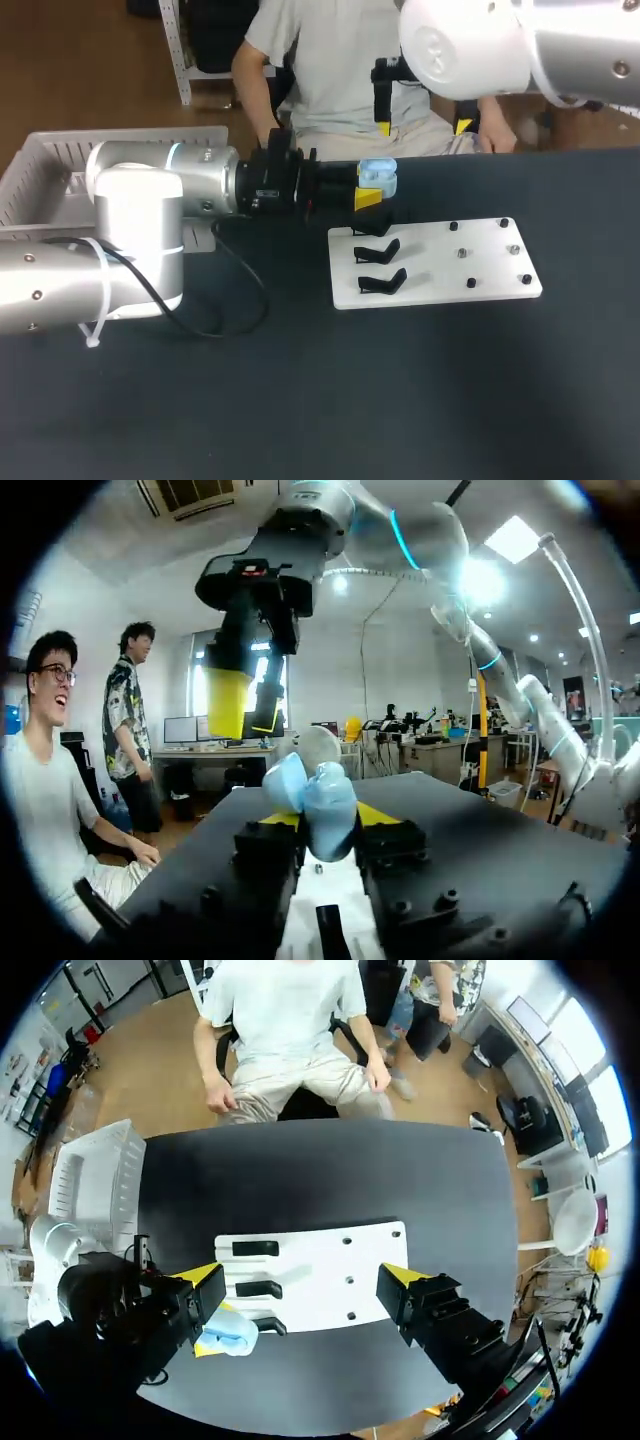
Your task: Pick up each earbud case from the left stands, insert the matching earbuds, close the lid, and place the case in the box.
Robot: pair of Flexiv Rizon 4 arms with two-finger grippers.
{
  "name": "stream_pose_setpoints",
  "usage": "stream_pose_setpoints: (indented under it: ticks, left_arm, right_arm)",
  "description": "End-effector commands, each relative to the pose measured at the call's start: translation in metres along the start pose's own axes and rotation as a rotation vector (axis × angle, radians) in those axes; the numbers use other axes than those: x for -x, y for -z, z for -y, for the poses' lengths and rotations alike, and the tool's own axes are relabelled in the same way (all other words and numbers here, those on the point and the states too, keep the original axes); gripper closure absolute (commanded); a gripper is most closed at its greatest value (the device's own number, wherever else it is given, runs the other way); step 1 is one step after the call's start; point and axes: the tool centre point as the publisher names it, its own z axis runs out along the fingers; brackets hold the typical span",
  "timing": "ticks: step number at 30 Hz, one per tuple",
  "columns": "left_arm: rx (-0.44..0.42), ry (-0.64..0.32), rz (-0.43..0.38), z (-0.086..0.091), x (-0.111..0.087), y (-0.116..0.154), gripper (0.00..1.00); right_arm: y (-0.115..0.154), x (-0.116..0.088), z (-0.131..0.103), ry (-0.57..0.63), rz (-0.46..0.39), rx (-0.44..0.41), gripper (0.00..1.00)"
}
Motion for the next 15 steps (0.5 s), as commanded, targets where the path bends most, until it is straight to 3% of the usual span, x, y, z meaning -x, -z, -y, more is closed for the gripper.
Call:
stream_pose_setpoints:
  ticks: [1,9,15]
  left_arm:
    - [0.004,-0.003,0.002,0.001,-0.001,0.000,1.00]
    - [0.004,-0.003,0.002,0.001,-0.001,0.000,1.00]
    - [0.004,-0.003,0.002,0.001,-0.001,0.000,1.00]
  right_arm:
    - [-0.011,0.009,-0.004,0.000,-0.066,-0.016,0.00]
    - [-0.021,-0.013,-0.005,0.032,-0.150,-0.023,0.00]
    - [-0.015,-0.034,-0.008,0.050,-0.164,-0.029,0.00]
